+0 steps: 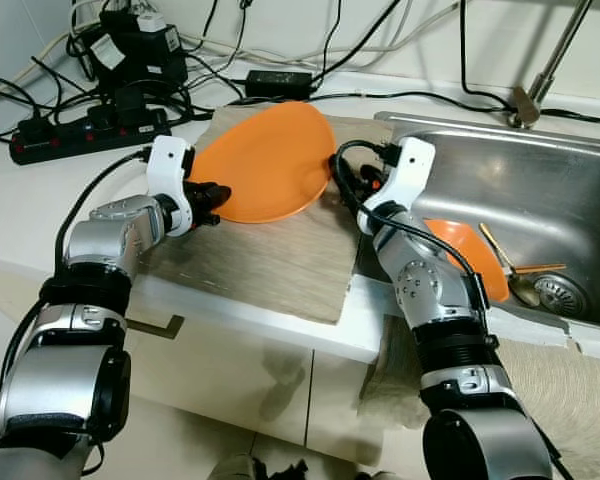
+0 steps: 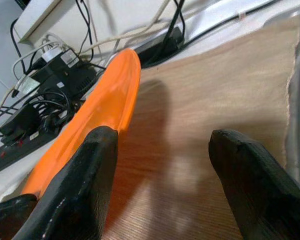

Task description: Kitchen organization

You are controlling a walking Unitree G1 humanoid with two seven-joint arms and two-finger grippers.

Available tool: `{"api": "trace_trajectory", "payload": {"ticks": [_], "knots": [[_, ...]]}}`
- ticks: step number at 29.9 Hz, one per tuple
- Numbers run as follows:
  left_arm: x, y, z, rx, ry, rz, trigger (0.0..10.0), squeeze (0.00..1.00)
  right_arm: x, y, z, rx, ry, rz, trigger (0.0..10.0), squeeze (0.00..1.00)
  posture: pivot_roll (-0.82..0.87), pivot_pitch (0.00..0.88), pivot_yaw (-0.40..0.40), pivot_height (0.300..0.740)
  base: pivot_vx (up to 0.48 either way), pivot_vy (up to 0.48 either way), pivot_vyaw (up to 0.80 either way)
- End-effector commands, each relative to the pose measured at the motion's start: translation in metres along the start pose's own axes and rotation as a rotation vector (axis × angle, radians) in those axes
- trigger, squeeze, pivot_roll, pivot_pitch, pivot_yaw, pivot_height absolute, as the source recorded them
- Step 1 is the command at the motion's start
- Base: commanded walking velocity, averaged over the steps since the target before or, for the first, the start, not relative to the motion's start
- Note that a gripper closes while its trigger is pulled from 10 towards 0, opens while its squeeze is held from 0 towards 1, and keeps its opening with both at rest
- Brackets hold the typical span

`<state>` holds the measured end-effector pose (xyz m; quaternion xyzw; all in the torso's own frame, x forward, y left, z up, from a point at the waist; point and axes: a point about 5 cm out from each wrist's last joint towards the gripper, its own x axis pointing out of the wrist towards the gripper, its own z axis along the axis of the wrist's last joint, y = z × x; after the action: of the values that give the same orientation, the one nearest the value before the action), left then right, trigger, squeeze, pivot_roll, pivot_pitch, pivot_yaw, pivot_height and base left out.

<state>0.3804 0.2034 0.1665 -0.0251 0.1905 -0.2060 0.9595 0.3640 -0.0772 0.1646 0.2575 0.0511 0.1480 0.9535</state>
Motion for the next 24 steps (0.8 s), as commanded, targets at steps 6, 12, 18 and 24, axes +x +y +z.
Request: {"api": "trace_trajectory", "payload": {"ticks": [6, 12, 18, 24], "knots": [[0.001, 0.002, -0.023, -0.021, 0.103, 0.014, 10.0, 0.0, 0.009, 0.023, 0.001, 0.04, 0.003, 0.09, 10.0, 0.0, 0.05, 0.022, 0.028, 0.74, 0.0, 0.0, 0.0], [0.002, 0.0, -0.022, -0.021, 0.1, 0.008, 10.0, 0.0, 0.015, 0.036, 0.0, 0.097, 0.009, 0.152, 10.0, 0.0, 0.05, 0.02, 0.027, 0.74, 0.0, 0.0, 0.0], [0.002, 0.0, -0.02, -0.02, 0.096, 0.006, 10.0, 0.0, 0.02, 0.045, -0.007, 0.106, 0.036, 0.177, 10.0, 0.0, 0.06, 0.024, 0.025, 0.74, 0.0, 0.0, 0.0], [0.002, -0.001, -0.019, -0.021, 0.091, 0.002, 10.0, 0.0, 0.024, 0.048, -0.009, 0.084, 0.035, 0.177, 10.0, 0.0, 0.06, 0.026, 0.023, 0.74, 0.0, 0.0, 0.0]]}}
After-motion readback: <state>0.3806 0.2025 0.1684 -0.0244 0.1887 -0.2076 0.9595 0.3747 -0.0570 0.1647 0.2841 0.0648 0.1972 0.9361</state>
